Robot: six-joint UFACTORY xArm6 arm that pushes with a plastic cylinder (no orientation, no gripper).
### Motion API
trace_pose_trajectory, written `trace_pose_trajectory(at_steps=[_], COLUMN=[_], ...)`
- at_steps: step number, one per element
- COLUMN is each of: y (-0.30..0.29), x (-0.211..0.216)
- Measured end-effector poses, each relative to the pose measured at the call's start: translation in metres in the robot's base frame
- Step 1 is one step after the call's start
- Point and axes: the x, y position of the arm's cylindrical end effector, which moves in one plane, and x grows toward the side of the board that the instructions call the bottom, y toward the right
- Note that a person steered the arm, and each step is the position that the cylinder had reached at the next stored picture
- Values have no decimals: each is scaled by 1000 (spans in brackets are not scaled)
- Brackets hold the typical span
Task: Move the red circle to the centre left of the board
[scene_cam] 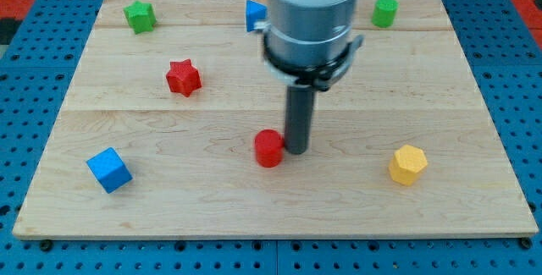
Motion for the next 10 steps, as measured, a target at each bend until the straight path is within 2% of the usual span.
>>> trace_pose_trajectory(at_steps=[1,2,3,5,8,10], y=[-41,-50,-86,-86,-74,-183], x=[3,40,27,-25,-51,-70])
